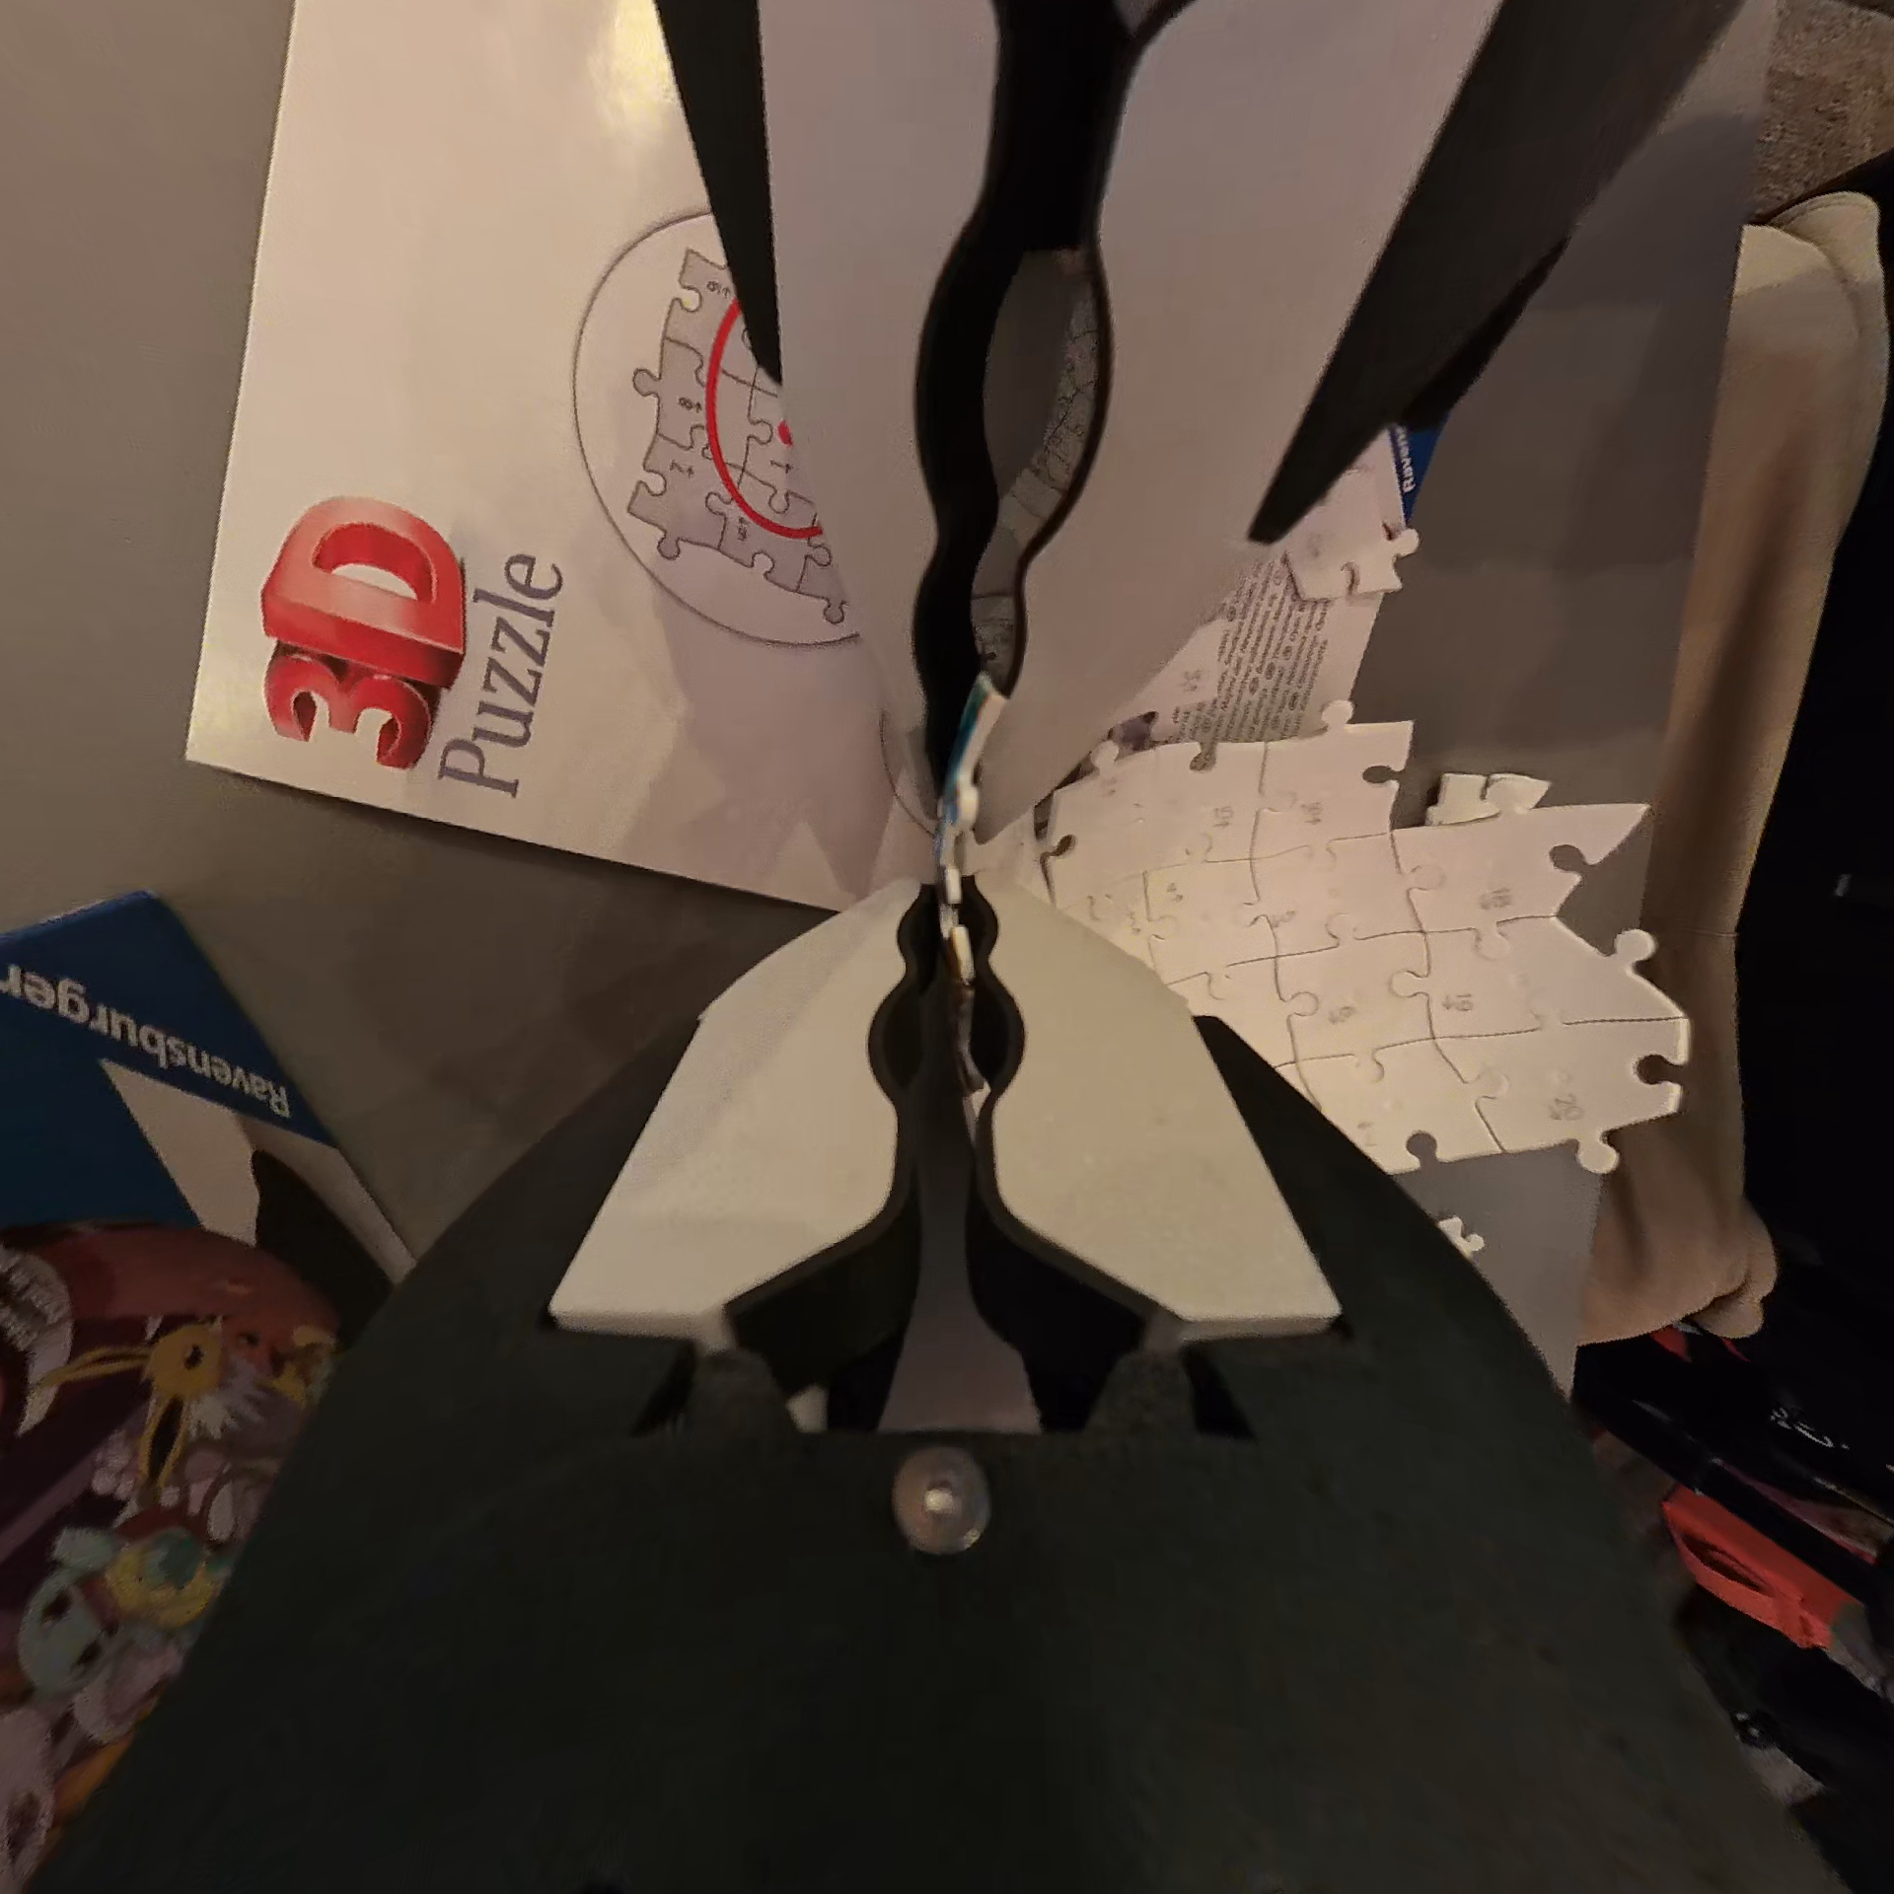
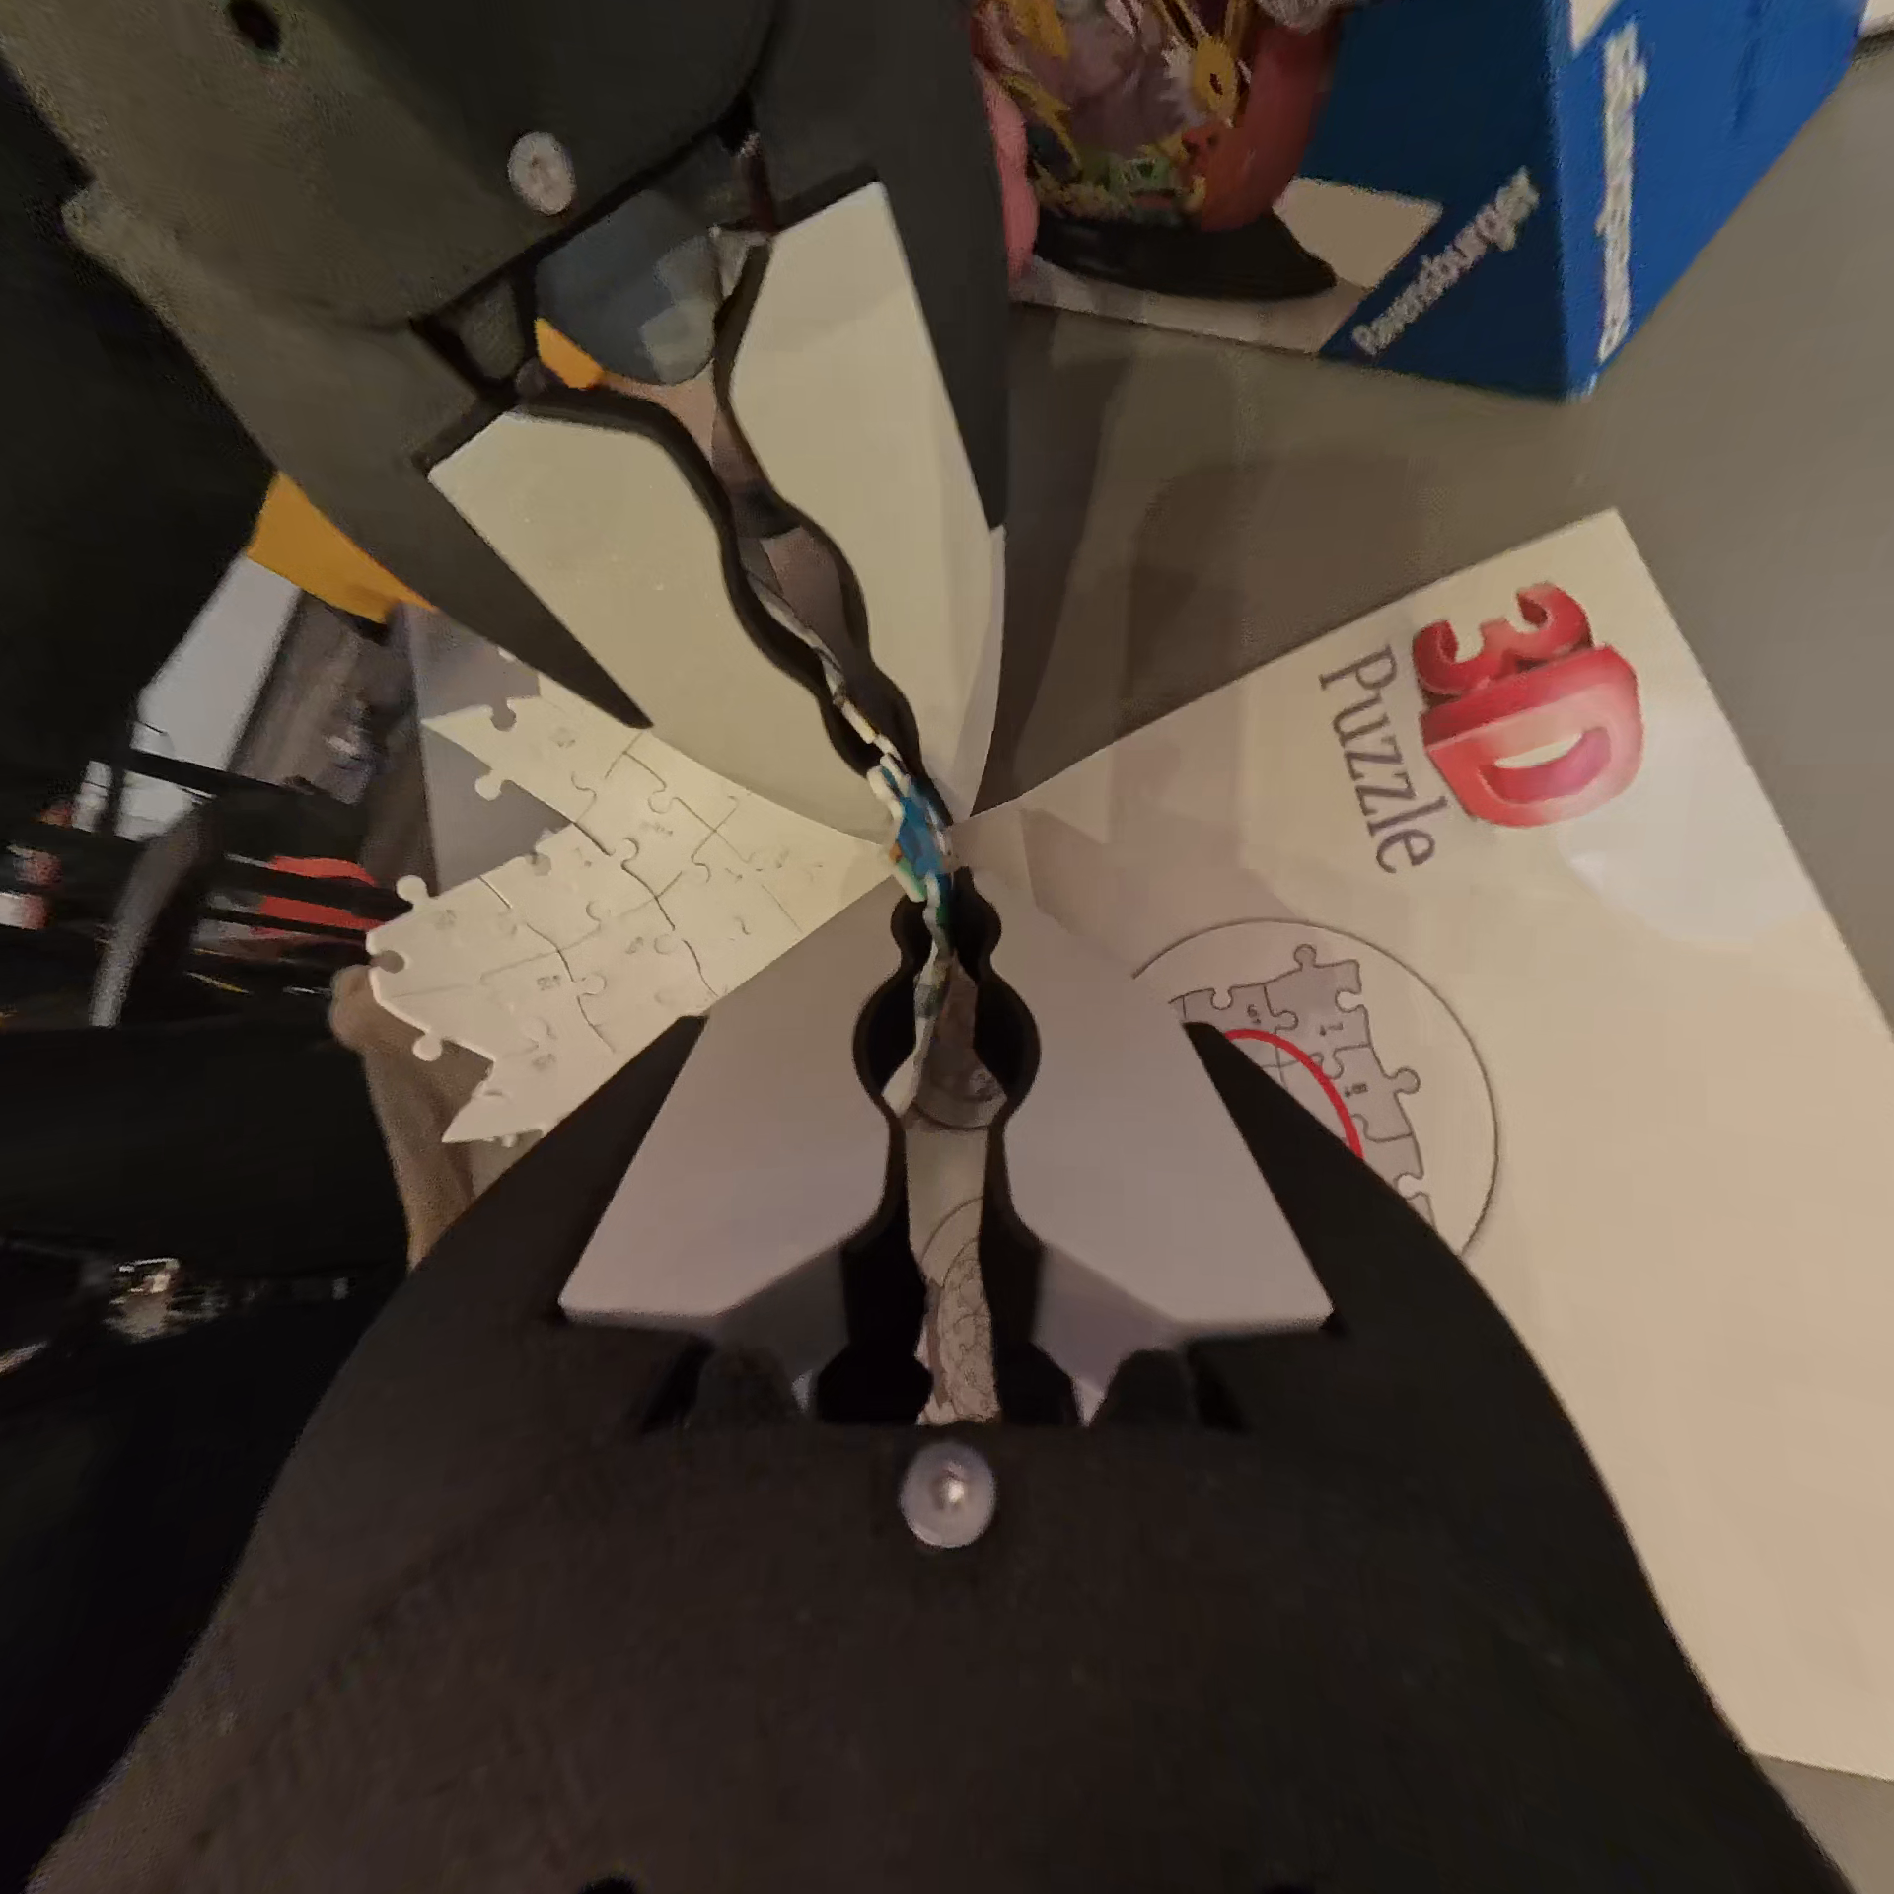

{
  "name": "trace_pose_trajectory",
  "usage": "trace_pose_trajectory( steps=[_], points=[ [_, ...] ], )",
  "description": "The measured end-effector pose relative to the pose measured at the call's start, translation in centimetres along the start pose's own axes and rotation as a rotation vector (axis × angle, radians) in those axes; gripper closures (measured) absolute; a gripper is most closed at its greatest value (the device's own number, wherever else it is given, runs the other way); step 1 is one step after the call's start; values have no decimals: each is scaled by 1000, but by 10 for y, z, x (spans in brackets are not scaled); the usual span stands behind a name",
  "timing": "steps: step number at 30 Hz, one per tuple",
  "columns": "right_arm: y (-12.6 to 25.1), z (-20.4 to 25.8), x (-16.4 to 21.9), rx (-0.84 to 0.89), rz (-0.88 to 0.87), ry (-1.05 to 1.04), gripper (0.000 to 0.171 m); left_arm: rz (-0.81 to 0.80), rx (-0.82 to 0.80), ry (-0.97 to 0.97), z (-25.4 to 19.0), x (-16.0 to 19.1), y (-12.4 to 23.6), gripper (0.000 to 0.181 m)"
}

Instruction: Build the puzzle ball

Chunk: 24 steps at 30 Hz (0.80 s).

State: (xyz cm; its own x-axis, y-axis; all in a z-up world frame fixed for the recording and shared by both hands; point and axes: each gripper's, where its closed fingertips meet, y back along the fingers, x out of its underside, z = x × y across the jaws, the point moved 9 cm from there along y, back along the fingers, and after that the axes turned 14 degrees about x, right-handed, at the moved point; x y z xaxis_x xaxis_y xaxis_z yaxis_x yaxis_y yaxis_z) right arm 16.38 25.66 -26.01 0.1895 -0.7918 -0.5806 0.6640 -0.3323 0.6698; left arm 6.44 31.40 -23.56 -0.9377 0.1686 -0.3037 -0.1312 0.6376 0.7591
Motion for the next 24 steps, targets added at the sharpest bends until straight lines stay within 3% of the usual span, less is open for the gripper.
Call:
trace_pose_trajectory(
  steps=[10,24],
  points=[
    [3,8,-4,90,-35,188,171,4,19,13,1,0,-1,178],
    [2,10,-5,118,-23,162,169,-10,36,42,3,1,0,178]
  ],
)
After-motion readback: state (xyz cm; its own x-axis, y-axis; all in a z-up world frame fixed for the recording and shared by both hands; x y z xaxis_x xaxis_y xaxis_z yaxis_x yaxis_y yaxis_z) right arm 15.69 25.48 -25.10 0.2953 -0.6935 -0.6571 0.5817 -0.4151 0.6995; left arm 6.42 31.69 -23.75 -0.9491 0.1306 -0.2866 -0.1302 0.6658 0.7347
